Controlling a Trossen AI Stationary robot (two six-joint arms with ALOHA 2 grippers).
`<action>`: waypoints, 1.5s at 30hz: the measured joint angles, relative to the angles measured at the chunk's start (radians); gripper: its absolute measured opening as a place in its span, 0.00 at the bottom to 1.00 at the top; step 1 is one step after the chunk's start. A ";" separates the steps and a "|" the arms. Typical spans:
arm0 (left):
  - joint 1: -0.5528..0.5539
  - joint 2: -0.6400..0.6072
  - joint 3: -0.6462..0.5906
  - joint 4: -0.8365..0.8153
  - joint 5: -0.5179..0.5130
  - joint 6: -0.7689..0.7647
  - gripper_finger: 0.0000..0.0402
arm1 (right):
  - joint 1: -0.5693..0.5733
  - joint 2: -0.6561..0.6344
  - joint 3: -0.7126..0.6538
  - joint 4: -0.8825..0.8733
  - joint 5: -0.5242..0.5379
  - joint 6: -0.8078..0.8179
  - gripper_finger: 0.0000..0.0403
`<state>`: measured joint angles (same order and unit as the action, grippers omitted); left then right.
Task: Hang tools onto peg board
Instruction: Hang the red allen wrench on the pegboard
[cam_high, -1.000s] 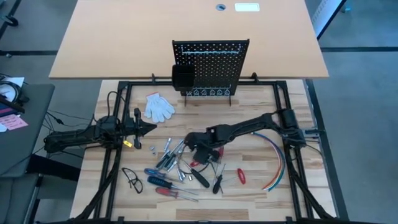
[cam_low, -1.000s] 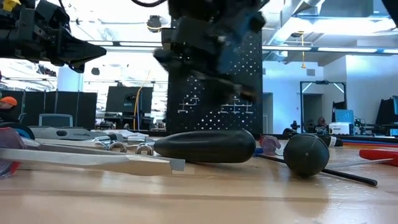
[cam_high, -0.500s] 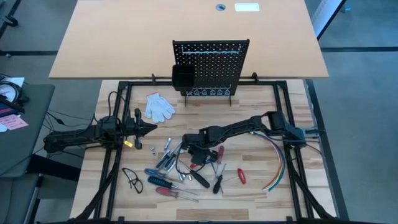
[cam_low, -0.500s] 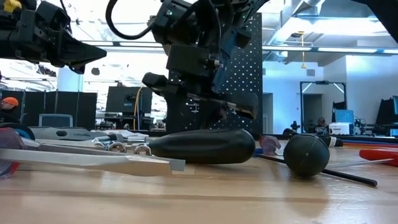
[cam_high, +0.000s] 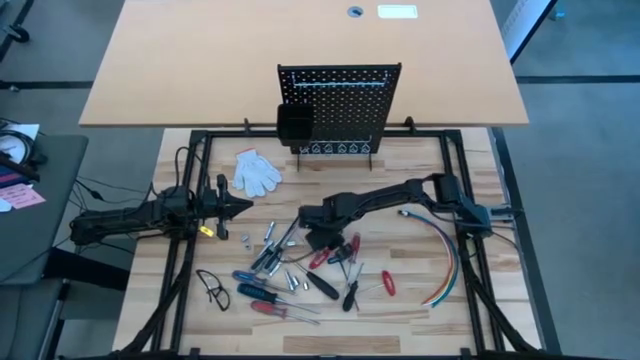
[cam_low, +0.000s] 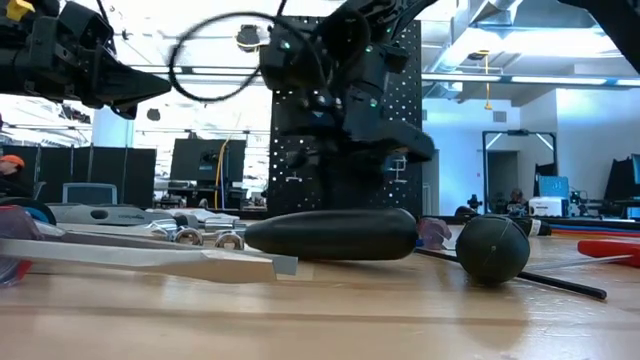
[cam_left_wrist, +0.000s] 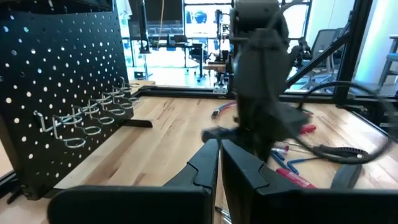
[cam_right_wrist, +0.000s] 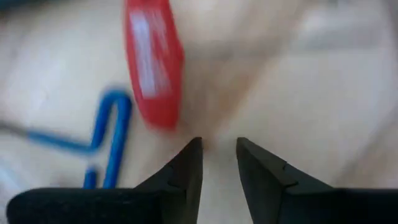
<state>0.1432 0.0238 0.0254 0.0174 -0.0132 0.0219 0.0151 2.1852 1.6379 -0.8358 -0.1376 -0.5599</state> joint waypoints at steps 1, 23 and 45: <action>0.000 0.000 0.000 -0.001 0.000 0.000 0.04 | -0.004 -0.010 -0.002 -0.030 0.000 0.009 0.26; 0.000 0.000 0.000 -0.003 0.000 0.000 0.04 | 0.075 -0.060 -0.014 0.331 -0.102 -0.476 0.26; 0.000 0.000 0.000 -0.004 -0.001 0.000 0.04 | 0.062 -0.019 -0.027 0.339 -0.094 -0.522 0.42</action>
<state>0.1436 0.0235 0.0254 0.0132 -0.0139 0.0219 0.0774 2.1662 1.6108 -0.4967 -0.2314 -1.0822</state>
